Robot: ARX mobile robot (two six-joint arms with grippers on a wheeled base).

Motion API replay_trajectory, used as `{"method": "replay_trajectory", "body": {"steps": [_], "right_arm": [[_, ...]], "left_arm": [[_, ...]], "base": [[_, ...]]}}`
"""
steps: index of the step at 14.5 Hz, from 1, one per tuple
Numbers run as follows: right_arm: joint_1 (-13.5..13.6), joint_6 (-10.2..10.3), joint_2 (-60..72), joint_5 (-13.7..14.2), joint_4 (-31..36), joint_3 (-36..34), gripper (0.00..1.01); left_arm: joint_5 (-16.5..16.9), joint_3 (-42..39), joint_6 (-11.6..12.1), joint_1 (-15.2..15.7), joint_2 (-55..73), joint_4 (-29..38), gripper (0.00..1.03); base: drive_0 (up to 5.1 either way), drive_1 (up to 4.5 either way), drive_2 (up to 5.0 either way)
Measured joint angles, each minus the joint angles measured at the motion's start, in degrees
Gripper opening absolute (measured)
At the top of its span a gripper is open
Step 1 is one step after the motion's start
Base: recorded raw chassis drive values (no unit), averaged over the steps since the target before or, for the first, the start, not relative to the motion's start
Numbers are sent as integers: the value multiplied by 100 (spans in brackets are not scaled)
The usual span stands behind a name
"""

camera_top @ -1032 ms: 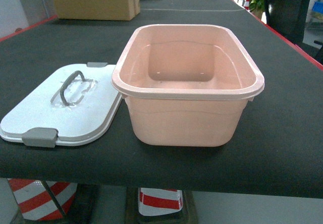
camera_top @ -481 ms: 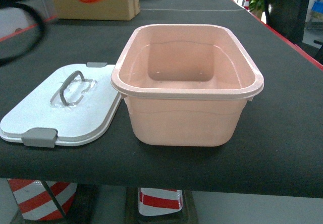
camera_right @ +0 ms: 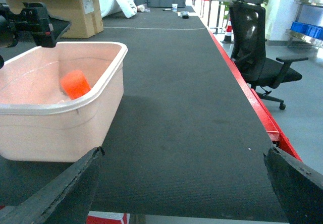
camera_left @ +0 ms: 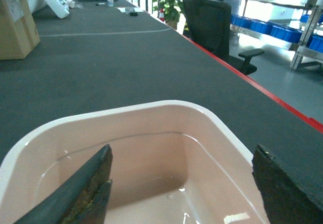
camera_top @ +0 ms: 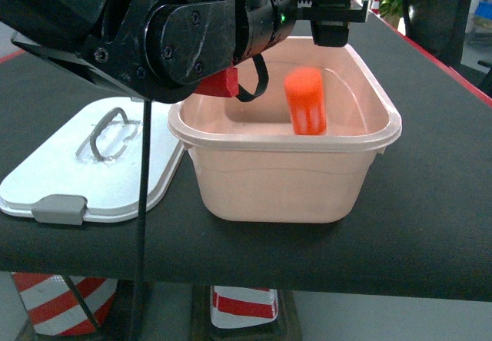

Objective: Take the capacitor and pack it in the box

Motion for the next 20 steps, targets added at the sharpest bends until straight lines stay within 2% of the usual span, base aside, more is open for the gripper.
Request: {"method": "replay_trajectory", "body": {"steps": [4,5,14,15,16,17,20], "right_arm": [[0,0,0,0,2,0,98],[0,0,0,0,2,0,98],[0,0,0,0,0,0,98],[0,0,0,2,2,0,98],[0,0,0,0,0,0,98],[0,0,0,0,0,0,98],[0,0,0,0,0,0,98]], "left_arm": [[-20,-11,2,15,-24,44,98],[-20,-11,2,24,-24,44,99],[-15,-11,20,31,-24,63,98],[179,-90,-44,111,-59,391,98],[247,-240,-271,1300,-669,514,98],[516,-485,-267,2677,-420,127,98],[586,-616,-48,2876,452,-221,98]], "base": [[0,0,0],[0,0,0],[0,0,0],[0,0,0],[0,0,0],[0,0,0],[0,0,0]]}}
